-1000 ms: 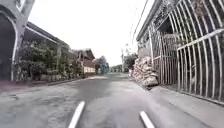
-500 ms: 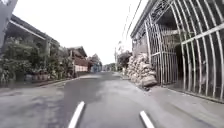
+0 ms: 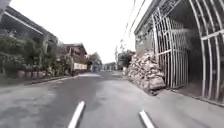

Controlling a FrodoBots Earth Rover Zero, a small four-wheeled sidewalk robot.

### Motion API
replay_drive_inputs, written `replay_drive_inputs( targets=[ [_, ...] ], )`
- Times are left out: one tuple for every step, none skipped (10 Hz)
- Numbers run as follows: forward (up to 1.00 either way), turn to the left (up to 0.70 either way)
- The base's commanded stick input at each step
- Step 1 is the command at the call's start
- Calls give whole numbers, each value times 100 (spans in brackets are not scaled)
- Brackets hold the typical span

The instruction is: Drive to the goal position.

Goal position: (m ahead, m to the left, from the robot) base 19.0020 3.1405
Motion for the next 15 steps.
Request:
replay_drive_inputs(
  targets=[
    [85,0],
    [85,0],
    [85,0],
    [85,0],
    [85,0],
    [85,0],
    [85,0],
    [85,0],
    [85,0],
    [85,0],
    [85,0],
    [85,0],
    [85,0],
    [85,0],
    [85,0]
  ],
)
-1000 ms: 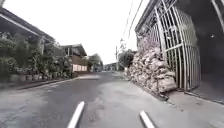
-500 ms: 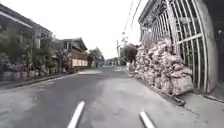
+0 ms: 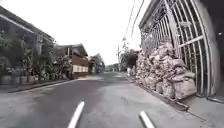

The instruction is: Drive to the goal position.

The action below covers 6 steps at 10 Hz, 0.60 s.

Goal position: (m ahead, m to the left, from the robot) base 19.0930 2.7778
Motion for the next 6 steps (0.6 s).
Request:
replay_drive_inputs(
  targets=[
    [85,0],
    [85,0],
    [85,0],
    [85,0],
    [85,0],
    [85,0]
  ],
)
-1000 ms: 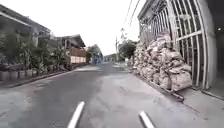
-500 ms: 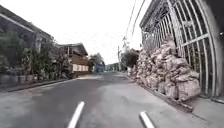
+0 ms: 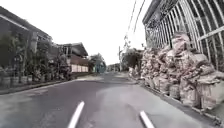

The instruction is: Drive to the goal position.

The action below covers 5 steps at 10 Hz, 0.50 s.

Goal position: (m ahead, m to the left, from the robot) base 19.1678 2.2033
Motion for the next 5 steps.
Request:
replay_drive_inputs(
  targets=[
    [85,0],
    [85,0],
    [85,0],
    [85,0],
    [85,0]
  ],
)
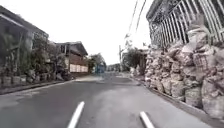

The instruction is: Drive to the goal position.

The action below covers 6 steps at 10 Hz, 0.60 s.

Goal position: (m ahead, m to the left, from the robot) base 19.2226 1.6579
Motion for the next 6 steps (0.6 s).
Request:
replay_drive_inputs(
  targets=[
    [85,0],
    [85,0],
    [85,-17],
    [85,-34],
    [85,-21],
    [85,1]
  ],
)
